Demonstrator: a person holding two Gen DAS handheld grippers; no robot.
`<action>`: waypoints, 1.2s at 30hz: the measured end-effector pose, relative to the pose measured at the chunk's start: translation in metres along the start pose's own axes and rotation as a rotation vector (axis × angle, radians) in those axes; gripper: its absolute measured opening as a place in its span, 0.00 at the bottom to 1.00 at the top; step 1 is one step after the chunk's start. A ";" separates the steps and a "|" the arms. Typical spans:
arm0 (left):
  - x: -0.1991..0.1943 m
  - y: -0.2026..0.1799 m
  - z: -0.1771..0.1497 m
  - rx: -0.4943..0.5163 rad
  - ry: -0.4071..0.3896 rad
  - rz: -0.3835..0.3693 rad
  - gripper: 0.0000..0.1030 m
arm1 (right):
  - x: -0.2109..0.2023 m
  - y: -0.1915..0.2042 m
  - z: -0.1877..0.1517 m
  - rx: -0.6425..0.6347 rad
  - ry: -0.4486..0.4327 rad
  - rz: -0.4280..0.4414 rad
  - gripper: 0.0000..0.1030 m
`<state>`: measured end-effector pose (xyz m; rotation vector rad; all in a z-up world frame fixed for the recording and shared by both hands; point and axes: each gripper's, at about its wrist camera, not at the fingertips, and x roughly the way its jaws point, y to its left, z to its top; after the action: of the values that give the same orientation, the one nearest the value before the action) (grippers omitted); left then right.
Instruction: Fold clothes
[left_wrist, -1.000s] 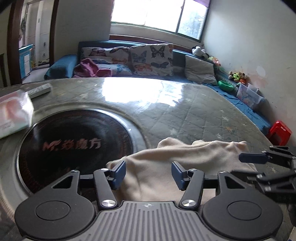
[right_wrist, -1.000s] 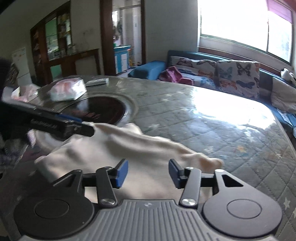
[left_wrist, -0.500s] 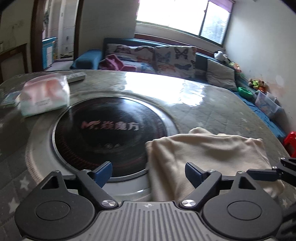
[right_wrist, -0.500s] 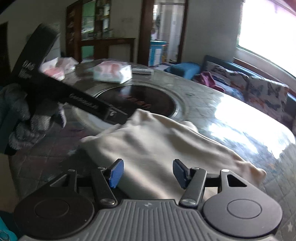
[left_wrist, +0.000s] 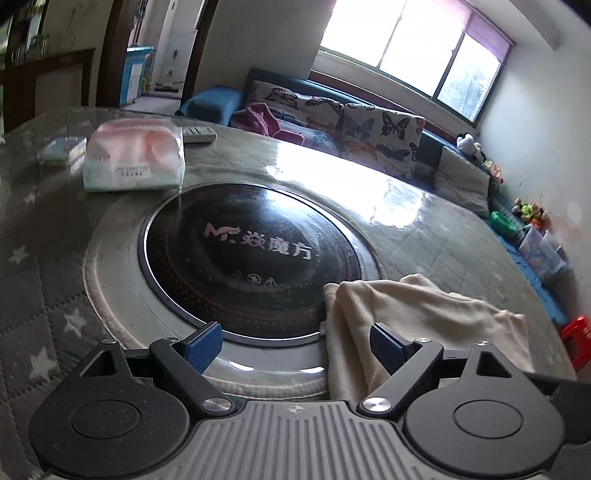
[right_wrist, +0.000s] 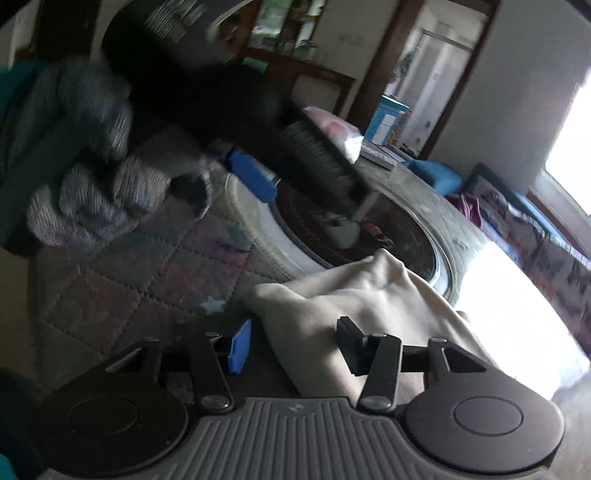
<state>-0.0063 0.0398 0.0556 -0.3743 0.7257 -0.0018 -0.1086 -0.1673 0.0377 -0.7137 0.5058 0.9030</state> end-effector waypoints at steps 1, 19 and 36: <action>0.001 0.000 0.000 -0.016 0.006 -0.013 0.86 | 0.001 0.001 0.001 -0.007 0.000 -0.007 0.40; 0.038 -0.002 -0.003 -0.384 0.134 -0.258 0.62 | -0.044 -0.059 0.000 0.312 -0.117 0.049 0.09; 0.045 0.000 -0.006 -0.379 0.167 -0.254 0.16 | -0.074 -0.098 -0.052 0.505 -0.122 -0.012 0.19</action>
<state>0.0236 0.0315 0.0221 -0.8349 0.8400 -0.1377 -0.0713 -0.2861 0.0857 -0.2012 0.5901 0.7588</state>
